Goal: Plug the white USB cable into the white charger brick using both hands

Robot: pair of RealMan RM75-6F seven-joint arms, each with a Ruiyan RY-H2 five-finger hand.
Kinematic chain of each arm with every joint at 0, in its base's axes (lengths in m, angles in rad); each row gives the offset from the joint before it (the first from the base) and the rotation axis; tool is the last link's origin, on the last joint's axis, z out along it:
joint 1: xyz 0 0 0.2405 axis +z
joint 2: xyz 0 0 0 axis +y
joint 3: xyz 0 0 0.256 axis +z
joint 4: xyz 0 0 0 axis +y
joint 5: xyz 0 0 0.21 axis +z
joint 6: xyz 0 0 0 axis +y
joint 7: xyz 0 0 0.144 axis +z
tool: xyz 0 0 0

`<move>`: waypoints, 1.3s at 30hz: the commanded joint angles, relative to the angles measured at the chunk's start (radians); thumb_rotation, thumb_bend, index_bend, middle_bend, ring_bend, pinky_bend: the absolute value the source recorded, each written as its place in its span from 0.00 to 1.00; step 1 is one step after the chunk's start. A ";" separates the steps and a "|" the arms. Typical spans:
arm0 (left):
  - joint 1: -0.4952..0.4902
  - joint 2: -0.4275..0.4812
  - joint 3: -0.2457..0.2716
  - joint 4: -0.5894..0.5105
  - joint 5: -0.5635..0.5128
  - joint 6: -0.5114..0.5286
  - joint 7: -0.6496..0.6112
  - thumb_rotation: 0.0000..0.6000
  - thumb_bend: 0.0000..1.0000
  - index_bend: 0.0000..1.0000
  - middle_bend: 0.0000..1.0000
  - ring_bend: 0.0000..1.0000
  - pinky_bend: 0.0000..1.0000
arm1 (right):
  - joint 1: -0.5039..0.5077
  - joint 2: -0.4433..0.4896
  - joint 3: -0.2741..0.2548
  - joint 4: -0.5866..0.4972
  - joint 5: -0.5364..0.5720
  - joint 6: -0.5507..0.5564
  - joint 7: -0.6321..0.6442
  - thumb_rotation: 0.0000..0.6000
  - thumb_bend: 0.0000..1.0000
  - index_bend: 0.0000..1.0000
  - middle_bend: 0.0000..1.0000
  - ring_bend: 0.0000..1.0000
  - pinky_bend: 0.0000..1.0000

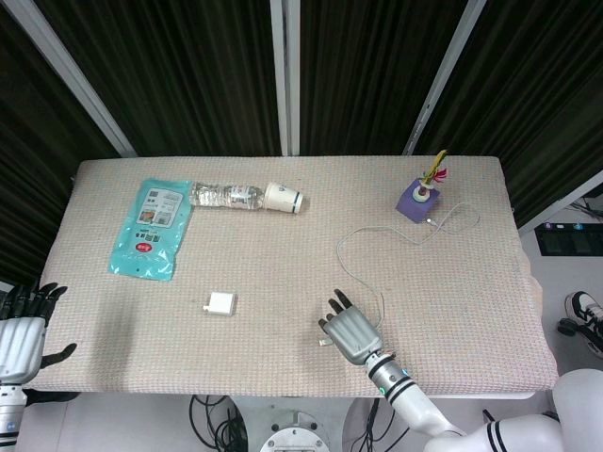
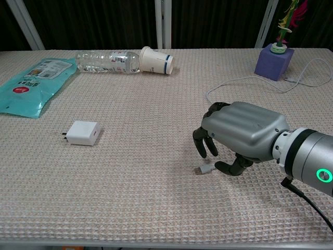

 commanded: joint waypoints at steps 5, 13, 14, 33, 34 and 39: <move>0.000 -0.003 0.002 0.004 0.000 -0.002 -0.004 1.00 0.07 0.17 0.13 0.00 0.00 | 0.019 -0.041 0.003 -0.022 0.083 0.035 -0.095 1.00 0.29 0.46 0.47 0.17 0.06; -0.002 -0.008 0.003 0.013 -0.001 -0.007 -0.011 1.00 0.07 0.17 0.13 0.00 0.00 | 0.032 -0.071 0.007 -0.012 0.117 0.049 -0.125 1.00 0.27 0.46 0.47 0.17 0.05; -0.002 -0.009 0.002 0.014 -0.001 -0.007 -0.013 1.00 0.07 0.17 0.13 0.00 0.00 | 0.033 -0.073 0.007 -0.011 0.121 0.053 -0.128 1.00 0.26 0.46 0.47 0.17 0.05; -0.006 -0.016 0.002 0.035 -0.004 -0.013 -0.030 1.00 0.07 0.17 0.13 0.00 0.00 | 0.052 -0.097 0.010 -0.005 0.178 0.077 -0.147 1.00 0.22 0.46 0.47 0.17 0.05; -0.006 -0.016 0.002 0.036 -0.003 -0.013 -0.031 1.00 0.07 0.17 0.13 0.00 0.00 | 0.053 -0.098 0.011 -0.005 0.181 0.076 -0.146 1.00 0.22 0.46 0.47 0.17 0.05; -0.007 -0.017 0.001 0.040 -0.004 -0.013 -0.034 1.00 0.07 0.17 0.13 0.00 0.00 | 0.057 -0.101 0.012 -0.004 0.188 0.080 -0.141 1.00 0.24 0.47 0.47 0.17 0.05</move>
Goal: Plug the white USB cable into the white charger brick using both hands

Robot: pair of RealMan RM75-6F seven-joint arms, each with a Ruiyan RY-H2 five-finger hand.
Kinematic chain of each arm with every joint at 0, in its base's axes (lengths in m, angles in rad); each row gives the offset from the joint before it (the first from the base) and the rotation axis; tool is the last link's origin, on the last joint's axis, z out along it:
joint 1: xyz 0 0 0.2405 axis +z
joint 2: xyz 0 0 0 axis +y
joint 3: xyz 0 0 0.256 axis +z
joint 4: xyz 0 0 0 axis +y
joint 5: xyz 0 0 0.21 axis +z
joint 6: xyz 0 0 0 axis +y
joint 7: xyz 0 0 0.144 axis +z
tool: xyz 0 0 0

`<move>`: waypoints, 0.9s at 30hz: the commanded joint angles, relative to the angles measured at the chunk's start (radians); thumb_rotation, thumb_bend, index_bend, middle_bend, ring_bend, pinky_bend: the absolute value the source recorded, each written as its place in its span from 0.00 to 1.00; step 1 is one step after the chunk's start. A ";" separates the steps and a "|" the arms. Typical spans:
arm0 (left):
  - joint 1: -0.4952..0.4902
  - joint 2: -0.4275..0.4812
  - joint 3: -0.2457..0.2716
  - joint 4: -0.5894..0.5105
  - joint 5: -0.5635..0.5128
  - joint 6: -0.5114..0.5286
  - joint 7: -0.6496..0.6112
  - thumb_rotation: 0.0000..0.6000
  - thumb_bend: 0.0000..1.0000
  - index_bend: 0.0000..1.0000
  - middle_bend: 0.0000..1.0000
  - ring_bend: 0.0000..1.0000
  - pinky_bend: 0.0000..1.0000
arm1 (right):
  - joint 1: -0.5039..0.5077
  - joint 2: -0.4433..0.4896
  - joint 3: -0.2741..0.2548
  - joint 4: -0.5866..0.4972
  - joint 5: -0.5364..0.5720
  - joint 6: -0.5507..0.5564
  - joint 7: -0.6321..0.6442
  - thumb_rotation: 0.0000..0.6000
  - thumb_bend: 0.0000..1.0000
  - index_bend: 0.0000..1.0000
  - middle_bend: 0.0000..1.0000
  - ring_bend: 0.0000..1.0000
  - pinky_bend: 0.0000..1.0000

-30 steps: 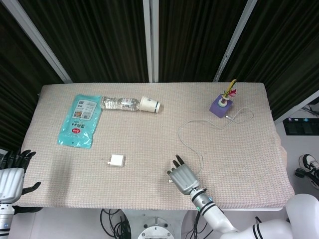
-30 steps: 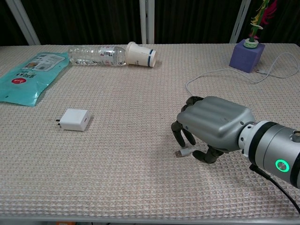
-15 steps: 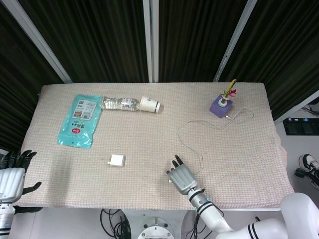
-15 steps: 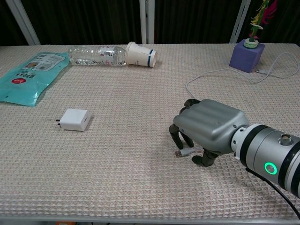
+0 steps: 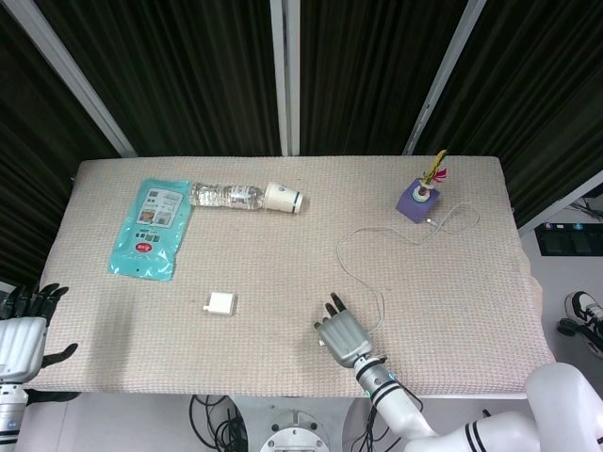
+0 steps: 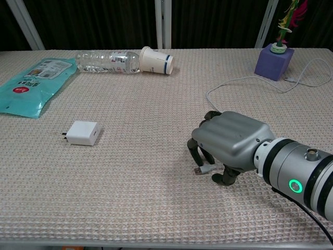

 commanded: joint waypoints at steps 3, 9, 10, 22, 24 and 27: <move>-0.001 -0.001 0.000 0.003 0.000 -0.002 -0.001 1.00 0.07 0.17 0.13 0.00 0.00 | 0.004 -0.003 0.002 0.003 0.006 0.000 0.004 1.00 0.26 0.47 0.47 0.17 0.05; -0.001 -0.003 0.000 0.008 -0.002 -0.003 -0.005 1.00 0.07 0.17 0.13 0.00 0.00 | 0.009 -0.009 0.002 0.010 0.010 0.004 0.007 1.00 0.28 0.49 0.47 0.18 0.05; -0.002 -0.003 0.000 0.008 -0.002 -0.004 -0.005 1.00 0.07 0.17 0.13 0.00 0.00 | 0.009 -0.009 0.002 0.011 0.010 0.004 0.009 1.00 0.29 0.49 0.47 0.18 0.05; -0.004 -0.002 -0.001 0.007 -0.001 -0.005 -0.001 1.00 0.07 0.17 0.13 0.00 0.00 | 0.004 -0.004 -0.001 0.015 -0.034 0.018 0.047 1.00 0.33 0.54 0.50 0.22 0.05; -0.006 0.000 -0.001 0.004 -0.002 -0.007 0.002 1.00 0.07 0.17 0.13 0.00 0.00 | -0.002 0.007 -0.002 0.016 -0.062 0.022 0.071 1.00 0.33 0.55 0.51 0.23 0.05; -0.013 0.005 -0.003 -0.005 0.002 -0.013 0.012 1.00 0.07 0.17 0.13 0.00 0.00 | -0.015 0.030 0.003 0.015 -0.101 0.026 0.125 1.00 0.33 0.56 0.52 0.24 0.05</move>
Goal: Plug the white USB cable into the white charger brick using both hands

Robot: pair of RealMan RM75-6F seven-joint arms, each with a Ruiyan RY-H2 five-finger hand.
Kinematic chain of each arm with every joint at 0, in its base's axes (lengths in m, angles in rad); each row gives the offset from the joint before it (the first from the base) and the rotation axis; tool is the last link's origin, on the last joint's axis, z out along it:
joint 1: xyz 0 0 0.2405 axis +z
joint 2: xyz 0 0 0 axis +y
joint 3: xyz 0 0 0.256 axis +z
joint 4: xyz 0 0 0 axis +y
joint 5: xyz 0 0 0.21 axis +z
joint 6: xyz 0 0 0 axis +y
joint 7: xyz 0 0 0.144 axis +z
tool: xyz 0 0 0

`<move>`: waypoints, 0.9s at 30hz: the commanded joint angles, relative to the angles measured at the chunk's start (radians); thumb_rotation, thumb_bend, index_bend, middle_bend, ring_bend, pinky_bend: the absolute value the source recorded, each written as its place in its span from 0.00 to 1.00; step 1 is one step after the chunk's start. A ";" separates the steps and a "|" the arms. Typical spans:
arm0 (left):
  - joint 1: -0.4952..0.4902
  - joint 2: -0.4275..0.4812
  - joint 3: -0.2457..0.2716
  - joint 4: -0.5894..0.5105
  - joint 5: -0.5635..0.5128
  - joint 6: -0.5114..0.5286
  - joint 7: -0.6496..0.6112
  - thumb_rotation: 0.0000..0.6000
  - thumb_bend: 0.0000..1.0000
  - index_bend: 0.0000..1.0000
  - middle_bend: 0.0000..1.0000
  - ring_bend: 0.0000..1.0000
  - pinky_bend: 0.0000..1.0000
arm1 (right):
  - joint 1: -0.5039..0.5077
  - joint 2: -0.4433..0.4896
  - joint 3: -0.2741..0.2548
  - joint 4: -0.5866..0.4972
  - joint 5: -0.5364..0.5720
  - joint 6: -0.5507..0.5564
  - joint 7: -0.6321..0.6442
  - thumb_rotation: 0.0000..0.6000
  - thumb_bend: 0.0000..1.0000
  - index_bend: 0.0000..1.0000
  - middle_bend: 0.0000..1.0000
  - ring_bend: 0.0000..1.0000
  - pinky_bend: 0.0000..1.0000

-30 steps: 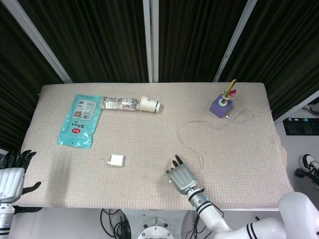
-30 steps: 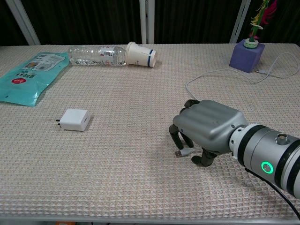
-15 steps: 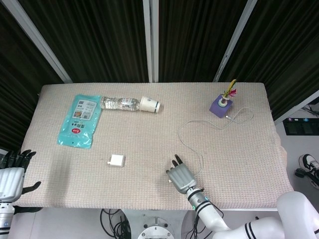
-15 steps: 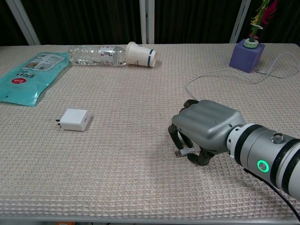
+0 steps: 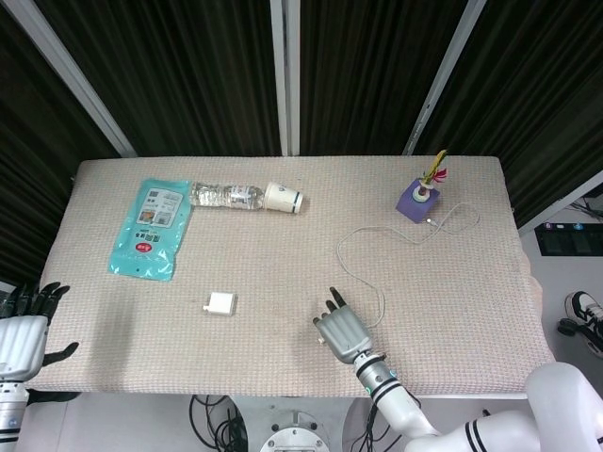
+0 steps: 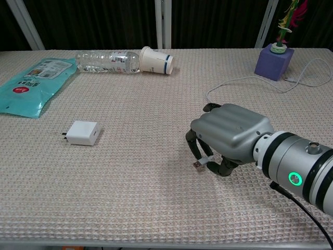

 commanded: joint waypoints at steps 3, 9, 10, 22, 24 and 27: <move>-0.020 0.011 -0.007 -0.023 0.009 -0.015 0.027 1.00 0.07 0.17 0.13 0.00 0.00 | -0.031 0.044 0.017 0.008 -0.077 0.012 0.120 1.00 0.33 0.57 0.53 0.25 0.05; -0.096 0.037 -0.032 -0.075 0.024 -0.095 0.062 1.00 0.07 0.17 0.13 0.00 0.00 | -0.069 0.102 0.045 0.021 -0.151 0.030 0.259 1.00 0.33 0.57 0.53 0.25 0.05; -0.113 0.039 -0.038 -0.083 0.023 -0.115 0.067 1.00 0.07 0.17 0.13 0.00 0.00 | -0.074 0.112 0.051 0.021 -0.158 0.035 0.273 1.00 0.33 0.57 0.53 0.25 0.05; -0.383 -0.085 -0.134 -0.057 -0.117 -0.452 0.097 1.00 0.09 0.22 0.15 0.00 0.00 | -0.104 0.273 0.165 -0.052 -0.193 0.083 0.368 1.00 0.33 0.58 0.53 0.25 0.05; -0.415 -0.129 -0.137 -0.031 -0.149 -0.489 0.119 1.00 0.10 0.24 0.18 0.00 0.00 | -0.108 0.292 0.172 -0.062 -0.190 0.084 0.368 1.00 0.33 0.58 0.53 0.25 0.05; -0.448 -0.186 -0.130 -0.008 -0.197 -0.523 0.172 1.00 0.12 0.26 0.21 0.04 0.00 | -0.114 0.310 0.175 -0.069 -0.182 0.079 0.370 1.00 0.33 0.58 0.53 0.25 0.05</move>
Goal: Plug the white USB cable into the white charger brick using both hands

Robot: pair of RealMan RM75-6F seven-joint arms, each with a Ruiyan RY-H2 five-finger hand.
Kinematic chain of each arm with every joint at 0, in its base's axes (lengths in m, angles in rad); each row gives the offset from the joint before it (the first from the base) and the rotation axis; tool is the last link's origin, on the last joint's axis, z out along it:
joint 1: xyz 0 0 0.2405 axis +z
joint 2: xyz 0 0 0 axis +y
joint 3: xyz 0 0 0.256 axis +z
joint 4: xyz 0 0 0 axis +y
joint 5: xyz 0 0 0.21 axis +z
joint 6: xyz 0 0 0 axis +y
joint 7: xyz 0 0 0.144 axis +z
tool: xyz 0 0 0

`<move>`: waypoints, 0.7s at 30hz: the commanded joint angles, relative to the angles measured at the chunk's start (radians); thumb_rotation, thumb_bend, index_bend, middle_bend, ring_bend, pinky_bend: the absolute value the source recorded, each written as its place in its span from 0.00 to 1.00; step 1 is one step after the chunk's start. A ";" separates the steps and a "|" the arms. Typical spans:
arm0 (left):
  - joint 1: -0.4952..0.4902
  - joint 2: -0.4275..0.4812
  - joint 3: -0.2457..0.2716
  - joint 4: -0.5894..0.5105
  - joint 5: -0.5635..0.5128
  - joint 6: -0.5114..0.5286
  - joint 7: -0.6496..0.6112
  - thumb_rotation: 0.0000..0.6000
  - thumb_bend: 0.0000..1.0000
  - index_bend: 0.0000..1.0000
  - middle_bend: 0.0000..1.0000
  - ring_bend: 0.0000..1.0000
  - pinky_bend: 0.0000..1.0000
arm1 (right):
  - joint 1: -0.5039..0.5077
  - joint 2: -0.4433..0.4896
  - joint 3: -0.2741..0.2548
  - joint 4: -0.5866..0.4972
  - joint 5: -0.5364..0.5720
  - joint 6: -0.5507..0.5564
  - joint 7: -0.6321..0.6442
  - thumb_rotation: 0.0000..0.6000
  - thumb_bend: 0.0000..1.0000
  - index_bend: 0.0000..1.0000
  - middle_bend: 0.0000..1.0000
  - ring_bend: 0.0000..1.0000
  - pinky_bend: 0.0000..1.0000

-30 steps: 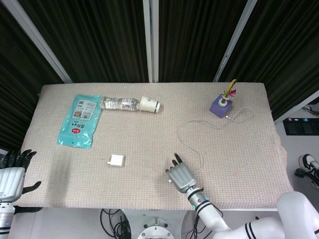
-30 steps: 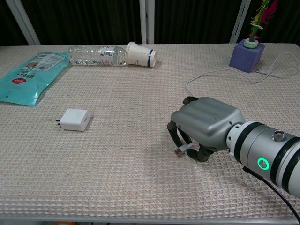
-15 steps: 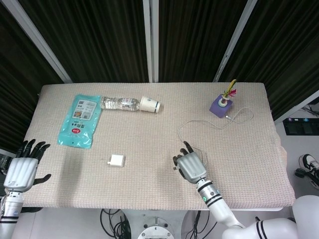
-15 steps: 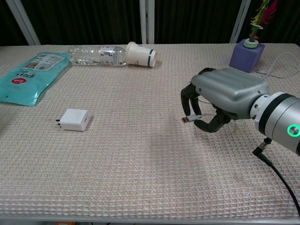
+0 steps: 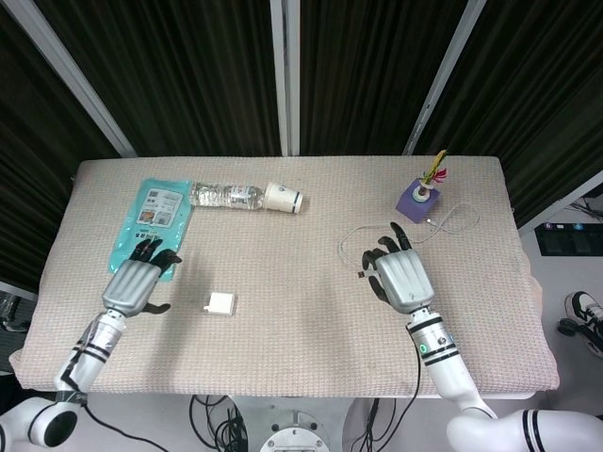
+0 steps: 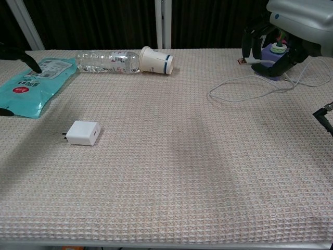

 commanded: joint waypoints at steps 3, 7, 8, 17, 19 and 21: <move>-0.064 -0.106 0.008 0.039 -0.100 -0.060 0.106 1.00 0.13 0.26 0.22 0.05 0.00 | -0.009 0.015 0.003 -0.003 0.011 -0.010 0.011 1.00 0.33 0.58 0.53 0.25 0.05; -0.078 -0.161 0.020 0.048 -0.151 -0.057 0.154 1.00 0.13 0.26 0.22 0.05 0.00 | -0.013 0.020 0.003 0.000 0.010 -0.017 0.021 1.00 0.33 0.58 0.53 0.25 0.05; -0.079 -0.177 0.023 0.050 -0.163 -0.049 0.161 1.00 0.13 0.27 0.23 0.05 0.00 | -0.015 0.022 0.003 0.000 0.010 -0.017 0.023 1.00 0.33 0.58 0.53 0.25 0.05; -0.084 -0.249 0.034 0.062 -0.220 -0.008 0.186 1.00 0.19 0.31 0.26 0.09 0.01 | -0.028 0.026 0.001 0.005 0.007 -0.022 0.042 1.00 0.33 0.58 0.53 0.25 0.05; -0.090 -0.253 0.038 0.058 -0.227 -0.010 0.192 1.00 0.21 0.31 0.26 0.09 0.01 | -0.032 0.027 0.002 0.005 0.006 -0.021 0.047 1.00 0.33 0.58 0.53 0.25 0.05; -0.096 -0.259 0.042 0.057 -0.233 -0.012 0.201 1.00 0.21 0.31 0.27 0.09 0.01 | -0.036 0.028 0.002 0.005 0.006 -0.020 0.054 1.00 0.33 0.58 0.53 0.25 0.05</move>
